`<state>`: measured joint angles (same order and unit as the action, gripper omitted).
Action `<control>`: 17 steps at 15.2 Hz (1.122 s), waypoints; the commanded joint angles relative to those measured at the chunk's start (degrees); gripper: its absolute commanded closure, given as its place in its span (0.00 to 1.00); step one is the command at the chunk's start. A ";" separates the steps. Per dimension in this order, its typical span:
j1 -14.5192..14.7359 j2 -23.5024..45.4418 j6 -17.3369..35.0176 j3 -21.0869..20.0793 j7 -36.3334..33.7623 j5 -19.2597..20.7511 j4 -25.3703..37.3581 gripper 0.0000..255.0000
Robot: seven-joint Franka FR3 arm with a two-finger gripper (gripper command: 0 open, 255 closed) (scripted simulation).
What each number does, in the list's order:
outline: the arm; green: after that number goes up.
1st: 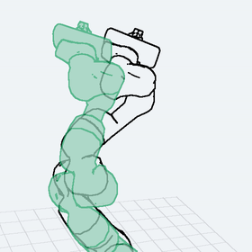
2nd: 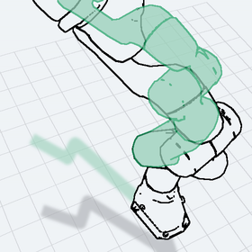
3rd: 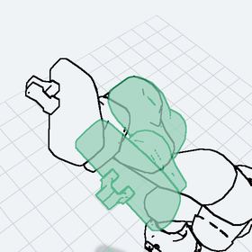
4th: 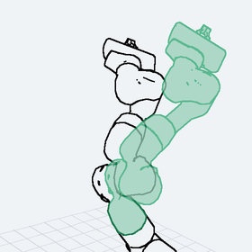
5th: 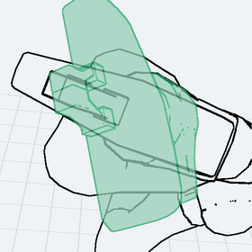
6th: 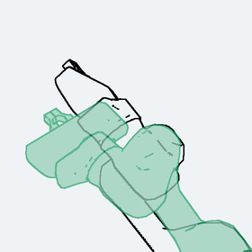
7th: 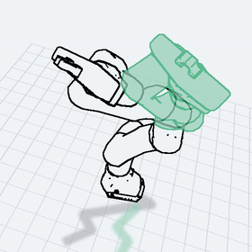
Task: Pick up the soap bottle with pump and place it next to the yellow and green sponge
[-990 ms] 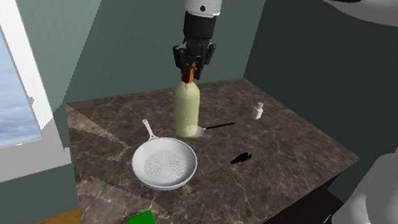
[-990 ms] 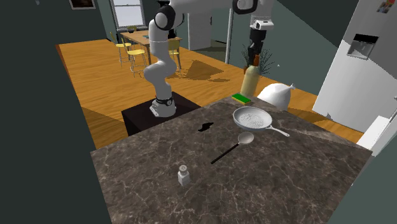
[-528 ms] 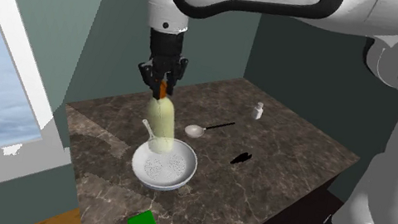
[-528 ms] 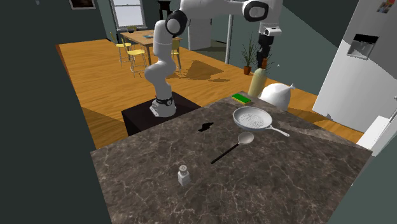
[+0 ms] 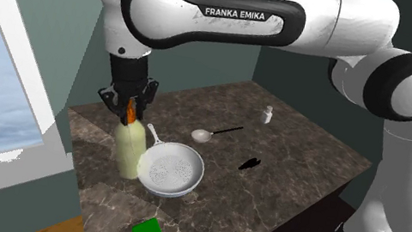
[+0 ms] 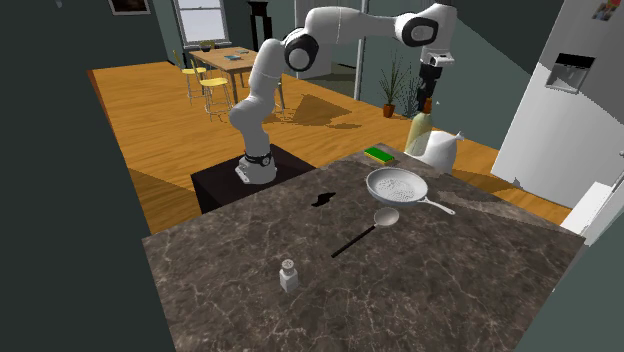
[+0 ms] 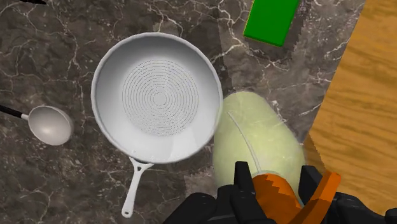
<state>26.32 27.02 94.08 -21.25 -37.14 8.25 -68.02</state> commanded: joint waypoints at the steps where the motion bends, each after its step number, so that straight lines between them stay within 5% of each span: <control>1: 2.32 3.49 -0.36 -0.08 -1.86 1.21 3.78 1.00; 3: 5.60 9.14 -2.09 0.15 -3.59 2.84 11.09 1.00; 17: 3.67 7.66 9.72 0.24 -4.14 2.64 -2.38 1.00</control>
<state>30.13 34.77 102.87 -21.01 -41.24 10.88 -69.43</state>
